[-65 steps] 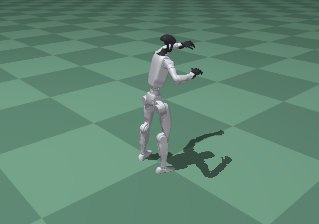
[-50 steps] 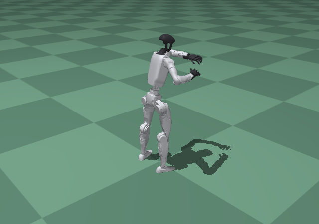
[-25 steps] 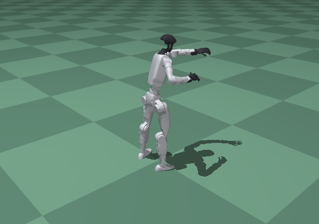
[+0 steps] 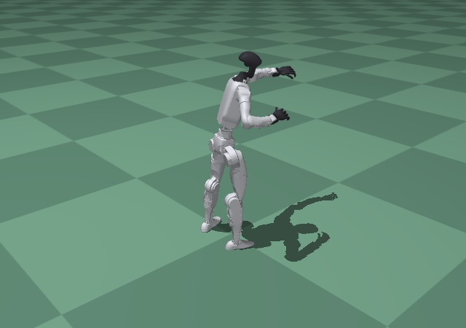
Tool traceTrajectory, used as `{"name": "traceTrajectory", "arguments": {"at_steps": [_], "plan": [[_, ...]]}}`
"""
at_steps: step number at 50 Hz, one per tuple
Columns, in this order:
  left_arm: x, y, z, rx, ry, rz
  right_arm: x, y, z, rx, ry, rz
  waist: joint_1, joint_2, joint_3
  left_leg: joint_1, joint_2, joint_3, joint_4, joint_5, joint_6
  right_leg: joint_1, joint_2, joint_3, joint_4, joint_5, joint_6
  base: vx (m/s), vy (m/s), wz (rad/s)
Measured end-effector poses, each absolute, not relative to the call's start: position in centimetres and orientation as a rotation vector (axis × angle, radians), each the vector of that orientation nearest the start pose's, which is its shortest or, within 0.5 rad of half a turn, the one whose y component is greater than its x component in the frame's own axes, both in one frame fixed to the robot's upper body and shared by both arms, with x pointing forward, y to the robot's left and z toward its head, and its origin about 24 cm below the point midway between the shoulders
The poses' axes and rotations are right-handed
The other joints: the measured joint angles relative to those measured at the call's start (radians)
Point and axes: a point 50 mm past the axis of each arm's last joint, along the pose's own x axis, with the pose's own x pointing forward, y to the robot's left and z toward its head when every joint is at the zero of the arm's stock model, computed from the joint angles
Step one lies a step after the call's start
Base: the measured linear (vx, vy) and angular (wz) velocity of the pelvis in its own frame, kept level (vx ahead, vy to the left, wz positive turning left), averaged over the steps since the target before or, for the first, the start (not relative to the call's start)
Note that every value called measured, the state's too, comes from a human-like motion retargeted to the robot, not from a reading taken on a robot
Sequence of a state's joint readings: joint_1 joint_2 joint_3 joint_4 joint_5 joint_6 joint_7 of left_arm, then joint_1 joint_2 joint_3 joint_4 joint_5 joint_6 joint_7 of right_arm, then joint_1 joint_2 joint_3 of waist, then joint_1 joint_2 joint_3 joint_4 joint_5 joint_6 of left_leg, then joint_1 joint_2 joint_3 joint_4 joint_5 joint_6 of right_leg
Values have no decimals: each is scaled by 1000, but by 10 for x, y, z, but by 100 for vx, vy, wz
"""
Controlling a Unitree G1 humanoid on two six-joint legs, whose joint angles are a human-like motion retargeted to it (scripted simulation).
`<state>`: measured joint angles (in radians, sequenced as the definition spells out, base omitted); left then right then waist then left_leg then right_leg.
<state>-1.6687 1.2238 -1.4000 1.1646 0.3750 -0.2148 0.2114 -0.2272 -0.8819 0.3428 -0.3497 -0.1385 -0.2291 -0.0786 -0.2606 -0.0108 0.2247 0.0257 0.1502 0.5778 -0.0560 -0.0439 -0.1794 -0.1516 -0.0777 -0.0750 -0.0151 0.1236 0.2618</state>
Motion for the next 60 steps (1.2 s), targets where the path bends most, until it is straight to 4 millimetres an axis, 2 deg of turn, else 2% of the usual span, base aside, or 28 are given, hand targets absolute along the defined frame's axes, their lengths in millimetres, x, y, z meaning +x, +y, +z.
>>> {"name": "traceTrajectory", "arguments": {"at_steps": [2, 3, 5, 8, 10, 12, 13, 15, 17, 19, 23, 25, 29, 30, 32, 34, 35, 36, 38, 41, 44, 45, 47, 50, 52, 55, 57, 60], "plan": [[338, 343, 395, 2005, -148, 574, 244, -156, 171, -911, -657, 458, -27, -1, -1, -3, 3, -14, -17, 10, 2, -2, 5, -17, 1, 0, 0, -1, -4, 34], [343, 326, 406, 1990, -234, 575, 245, -158, 170, -910, -643, 455, -37, -1, -1, -5, 5, -23, -26, 16, 2, -3, 7, -28, 2, -1, 0, -1, -3, 44], [351, 278, 425, 1983, -448, 520, 245, -162, 166, -905, -609, 446, -52, -4, -1, -15, 9, -43, -31, 20, 2, -5, 9, -49, 6, -4, 0, 0, -2, 51], [353, 187, 434, 2003, -814, 300, 246, -167, 159, -893, -552, 434, -53, -17, 2, -30, 15, -74, -31, 22, -1, -7, 8, -79, 16, -11, 0, 1, -1, 51], [341, 130, 424, 1995, -1041, 104, 246, -171, 155, -891, -518, 427, -42, -25, 5, -36, 17, -89, -31, 22, -3, -7, 6, -94, 25, -18, 0, 2, 0, 40], [322, 89, 402, 1954, -1220, -100, 246, -174, 152, -896, -494, 418, -22, -26, 7, -36, 17, -97, -31, 21, -5, -7, 4, -100, 34, -24, 0, 3, 1, 24], [312, 75, 389, 1928, -1286, -199, 246, -176, 151, -900, -487, 413, -10, -24, 8, -35, 16, -99, -31, 20, -6, -6, 2, -101, 37, -27, 0, 0, 0, 0], [294, 63, 363, 1879, -1360, -373, 246, -178, 152, -908, -485, 402, 16, -20, 8, -29, 13, -97, -31, 18, -7, -4, -2, -97, 44, -32, 0, 0, 0, 0], [285, 73, 339, 1854, -1334, -488, 244, -179, 155, -915, -502, 394, 41, -14, 6, -20, 9, -87, -31, 14, -6, -2, -5, -84, 46, -35, 0, 5, 1, -22], [287, 97, 319, 1863, -1223, -535, 242, -178, 159, -919, -532, 391, 62, -10, 3, -12, 5, -72, -24, 8, -6, 1, -8, -68, 45, -36, 0, 5, 1, -35], [310, 177, 298, 1967, -840, -422, 238, -172, 170, -916, -607, 403, 89, -7, -3, -2, 5, -35, 6, -11, -6, 7, -7, -32, 33, -31, 0, 4, -1, -45], [322, 226, 300, 2037, -626, -275, 236, -169, 176, -915, -646, 410, 91, -4, -6, 2, 8, -19, 17, -18, -6, 11, -3, -18, 25, -27, 0, 2, -3, -41], [330, 322, 325, 2128, -248, 133, 234, -162, 186, -935, -723, 412, 62, 15, -14, 7, 16, -5, 21, -19, -3, 16, 8, -9, 10, -19, 0, 1, -2, -14], [328, 341, 332, 2131, -166, 237, 234, -161, 188, -943, -740, 410, 51, 21, -16, 8, 17, -6, 19, -17, -2, 16, 10, -10, 8, -18, 0, 0, 0, 0], [327, 364, 349, 2099, -64, 410, 234, -159, 189, -955, -763, 398, 28, 26, -19, 7, 20, -14, 10, -12, 1, 17, 14, -20, 6, -18, 0, -1, -2, 12], [331, 363, 369, 2056, -58, 524, 236, -160, 189, -958, -768, 379, 9, 24, -22, 4, 21, -29, 0, -5, 4, 18, 16, -35, 9, -20, 0, -1, -2, 35], [335, 356, 380, 2042, -87, 561, 237, -160, 188, -956, -765, 367, 1, 23, -22, 3, 22, -38, -6, -1, 5, 17, 17, -43, 11, -21, 0, -1, -1, 45], [341, 339, 391, 2040, -165, 564, 237, -162, 187, -949, -757, 352, -4, 20, -22, 0, 22, -48, -12, 3, 6, 17, 16, -53, 15, -24, 0, -1, 0, 50], [352, 297, 410, 2034, -373, 531, 239, -167, 184, -934, -735, 320, -11, 20, -19, -5, 22, -70, -23, 10, 8, 15, 14, -73, 23, -28, 0, 0, 1, 55], [357, 210, 425, 2001, -773, 359, 240, -175, 179, -884, -688, 271, -9, 7, -16, -15, 21, -102, -31, 15, 9, 13, 7, -101, 40, -38, 0, 1, 2, 54], [339, 131, 413, 1915, -1110, 83, 239, -180, 174, -837, -647, 235, 7, -11, -12, -21, 19, -124, -31, 14, 9, 11, -1, -119, 58, -48, 0, 2, 3, 39], [330, 112, 404, 1879, -1195, -15, 239, -182, 173, -827, -636, 226, 14, -13, -11, -22, 18, -129, -31, 13, 9, 11, -3, -122, 64, -51, 0, 3, 3, 23], [312, 92, 380, 1830, -1289, -196, 237, -185, 172, -815, -626, 216, 32, -11, -11, -20, 15, -132, -31, 11, 10, 10, -8, -123, 72, -56, 0, 0, 0, 0], [295, 95, 346, 1823, -1287, -391, 233, -186, 175, -798, -635, 212, 58, -2, -14, -16, 11, -125, -25, 4, 12, 10, -13, -113, 78, -59, 0, 1, 0, -6], [296, 117, 328, 1876, -1184, -439, 230, -186, 177, -781, -652, 219, 73, 5, -17, -14, 11, -113, -14, -3, 12, 11, -14, -102, 76, -58, 0, 3, 0, -27], [307, 169, 315, 2005, -940, -393, 226, -183, 181, -753, -681, 238, 88, 16, -20, -11, 14, -92, 3, -12, 10, 13, -9, -84, 67, -54, 0, 2, -3, -34], [318, 210, 319, 2098, -758, -273, 224, -180, 183, -738, -699, 250, 89, 23, -22, -10, 19, -80, 11, -15, 7, 15, -3, -74, 57, -49, 0, 0, -5, -32], [327, 274, 339, 2192, -505, -3, 222, -177, 186, -724, -726, 261, 76, 35, -25, -10, 27, -68, 17, -14, 5, 16, 7, -68, 43, -42, 0, -1, -6, -20]]}}
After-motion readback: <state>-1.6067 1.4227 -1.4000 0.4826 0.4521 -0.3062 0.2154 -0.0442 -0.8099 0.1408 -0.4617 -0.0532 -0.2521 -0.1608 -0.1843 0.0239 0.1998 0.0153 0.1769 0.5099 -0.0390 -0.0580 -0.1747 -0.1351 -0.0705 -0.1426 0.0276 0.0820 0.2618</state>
